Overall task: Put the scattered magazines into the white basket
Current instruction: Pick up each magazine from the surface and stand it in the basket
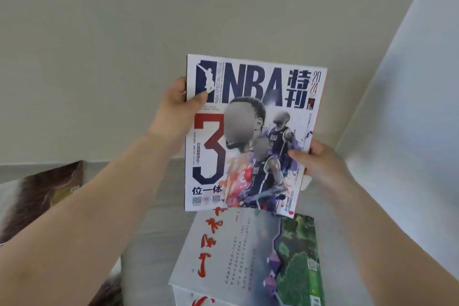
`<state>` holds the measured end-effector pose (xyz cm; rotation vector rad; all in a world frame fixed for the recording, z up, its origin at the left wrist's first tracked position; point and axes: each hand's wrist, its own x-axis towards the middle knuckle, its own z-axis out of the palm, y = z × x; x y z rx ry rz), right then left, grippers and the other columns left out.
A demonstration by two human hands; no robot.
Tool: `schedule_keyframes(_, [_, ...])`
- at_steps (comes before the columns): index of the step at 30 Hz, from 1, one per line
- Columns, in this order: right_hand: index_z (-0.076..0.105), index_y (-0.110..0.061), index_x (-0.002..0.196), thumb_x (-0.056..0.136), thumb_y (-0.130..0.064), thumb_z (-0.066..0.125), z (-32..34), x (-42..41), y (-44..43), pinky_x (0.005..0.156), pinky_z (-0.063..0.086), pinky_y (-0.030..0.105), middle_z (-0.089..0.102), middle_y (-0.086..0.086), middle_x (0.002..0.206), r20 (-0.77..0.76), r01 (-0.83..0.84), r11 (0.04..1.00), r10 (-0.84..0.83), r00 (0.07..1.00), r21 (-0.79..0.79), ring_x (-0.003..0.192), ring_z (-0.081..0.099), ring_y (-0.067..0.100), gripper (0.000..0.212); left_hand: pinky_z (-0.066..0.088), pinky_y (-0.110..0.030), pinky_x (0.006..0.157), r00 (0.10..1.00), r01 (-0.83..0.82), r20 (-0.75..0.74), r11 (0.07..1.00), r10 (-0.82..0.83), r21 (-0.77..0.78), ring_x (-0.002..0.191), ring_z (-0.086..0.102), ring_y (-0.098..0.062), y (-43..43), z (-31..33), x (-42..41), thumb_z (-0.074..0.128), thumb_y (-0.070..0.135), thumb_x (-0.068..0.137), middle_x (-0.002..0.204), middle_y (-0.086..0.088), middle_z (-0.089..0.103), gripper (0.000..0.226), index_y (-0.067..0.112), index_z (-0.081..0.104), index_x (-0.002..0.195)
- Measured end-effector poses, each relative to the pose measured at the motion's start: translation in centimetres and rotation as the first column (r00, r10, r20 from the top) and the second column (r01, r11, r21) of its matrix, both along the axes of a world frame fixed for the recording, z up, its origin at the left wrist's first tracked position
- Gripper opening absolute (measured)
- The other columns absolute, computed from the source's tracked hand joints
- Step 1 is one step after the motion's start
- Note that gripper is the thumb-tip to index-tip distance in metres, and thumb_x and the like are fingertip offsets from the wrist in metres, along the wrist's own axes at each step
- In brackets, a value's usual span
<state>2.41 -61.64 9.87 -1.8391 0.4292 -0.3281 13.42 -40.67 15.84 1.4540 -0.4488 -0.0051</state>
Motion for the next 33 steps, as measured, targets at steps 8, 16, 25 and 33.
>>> schedule_keyframes(8, [0.058,-0.014,0.103,0.084,-0.005,0.053,3.0,5.6,-4.4,0.081,0.050,0.032,0.064,0.001,0.094,0.279,0.275,0.956,-0.292,0.915,0.101,0.082,0.062,0.014,0.021,0.054,-0.043,0.084,0.990,-0.018,0.137,0.998,0.027,-0.064,0.086,0.065,-0.020,-7.5,3.2,1.6,0.046,0.003,0.087,0.087,0.007,0.064,0.028,0.031,0.051,0.084])
schedule_keyframes(16, [0.057,-0.010,0.104,0.088,-0.005,0.050,-1.4,7.8,-7.5,0.081,0.051,0.035,0.065,0.011,0.100,0.188,0.283,0.929,-0.331,0.925,0.240,0.085,0.062,0.025,0.018,0.056,-0.022,0.064,0.998,0.052,0.023,0.998,-0.051,-0.041,0.068,0.066,-0.002,-10.4,-2.0,4.0,0.047,0.005,0.088,0.084,0.010,0.066,0.023,0.027,0.055,0.089])
schedule_keyframes(25, [0.057,-0.015,0.096,0.088,-0.005,0.050,-6.1,9.9,-9.6,0.076,0.044,0.028,0.062,0.001,0.091,0.066,0.285,0.936,-0.304,0.950,0.205,0.084,0.058,0.020,0.015,0.052,-0.011,0.052,0.994,0.025,-0.111,0.999,-0.020,0.045,0.059,0.066,0.003,-11.3,-7.4,6.7,0.052,0.005,0.086,0.080,0.011,0.067,0.024,0.028,0.059,0.082])
schedule_keyframes(33, [0.048,-0.014,0.113,0.085,0.004,0.047,-6.6,11.5,-11.0,0.083,0.050,0.038,0.060,0.003,0.095,0.089,0.339,0.921,-0.361,0.929,0.194,0.094,0.060,0.025,0.033,0.044,-0.005,0.060,0.960,-0.279,0.078,0.930,0.269,0.237,0.074,0.057,0.001,-12.7,-8.3,8.3,0.059,0.013,0.082,0.093,0.008,0.057,0.012,0.022,0.053,0.089])
